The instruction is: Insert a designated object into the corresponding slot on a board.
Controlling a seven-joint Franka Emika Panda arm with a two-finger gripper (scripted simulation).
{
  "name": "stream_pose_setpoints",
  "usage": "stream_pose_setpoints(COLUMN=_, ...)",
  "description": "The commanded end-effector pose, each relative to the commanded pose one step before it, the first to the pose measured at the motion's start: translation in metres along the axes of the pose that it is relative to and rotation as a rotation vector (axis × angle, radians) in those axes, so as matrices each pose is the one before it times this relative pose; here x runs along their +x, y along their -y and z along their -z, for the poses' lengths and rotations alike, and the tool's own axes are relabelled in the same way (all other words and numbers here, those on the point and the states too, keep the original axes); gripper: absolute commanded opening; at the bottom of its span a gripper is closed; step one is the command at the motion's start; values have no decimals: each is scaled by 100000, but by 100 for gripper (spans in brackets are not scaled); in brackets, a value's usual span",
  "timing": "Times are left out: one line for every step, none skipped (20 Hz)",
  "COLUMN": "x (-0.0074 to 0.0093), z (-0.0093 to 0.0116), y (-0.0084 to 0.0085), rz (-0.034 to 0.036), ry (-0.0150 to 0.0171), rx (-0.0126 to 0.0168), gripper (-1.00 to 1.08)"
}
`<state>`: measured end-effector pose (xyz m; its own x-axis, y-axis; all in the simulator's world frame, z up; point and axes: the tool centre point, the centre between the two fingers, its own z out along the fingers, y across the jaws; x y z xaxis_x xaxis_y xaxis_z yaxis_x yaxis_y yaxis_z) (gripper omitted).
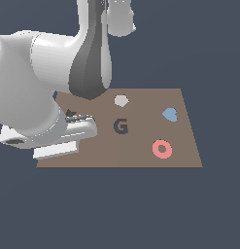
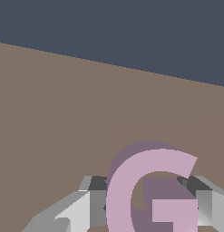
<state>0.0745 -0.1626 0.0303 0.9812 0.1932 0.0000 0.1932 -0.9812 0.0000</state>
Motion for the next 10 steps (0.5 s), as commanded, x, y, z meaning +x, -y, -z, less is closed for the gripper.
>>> stream_pose_setpoints(x=23, z=224, y=2, rz=15, ry=-1, rx=5, gripper=-100)
stream_pose_setpoints(x=13, z=188, y=-5, rz=0, ry=0, rx=0, gripper=-100)
stream_pose_setpoints(x=4, z=63, y=-2, rz=0, ry=0, rx=0, gripper=-100)
stream_pose_setpoints(x=-37, z=-207, y=18, rz=5, ry=80, rx=28, gripper=-100)
stream_pose_setpoints(x=8, z=3, y=5, rz=84, ry=-4, rx=-2, gripper=-100)
stream_pose_setpoints(x=19, z=1, y=1, rz=234, ry=0, rx=-1, gripper=-100)
stream_pose_setpoints(x=33, z=1, y=5, rz=394, ry=0, rx=-1, gripper=-100)
stream_pose_setpoints(x=47, z=2, y=7, rz=552, ry=-1, rx=-1, gripper=-100)
stream_pose_setpoints(x=61, z=2, y=11, rz=713, ry=-1, rx=-2, gripper=-100)
stream_pose_setpoints(x=75, z=3, y=13, rz=871, ry=-1, rx=-2, gripper=-100)
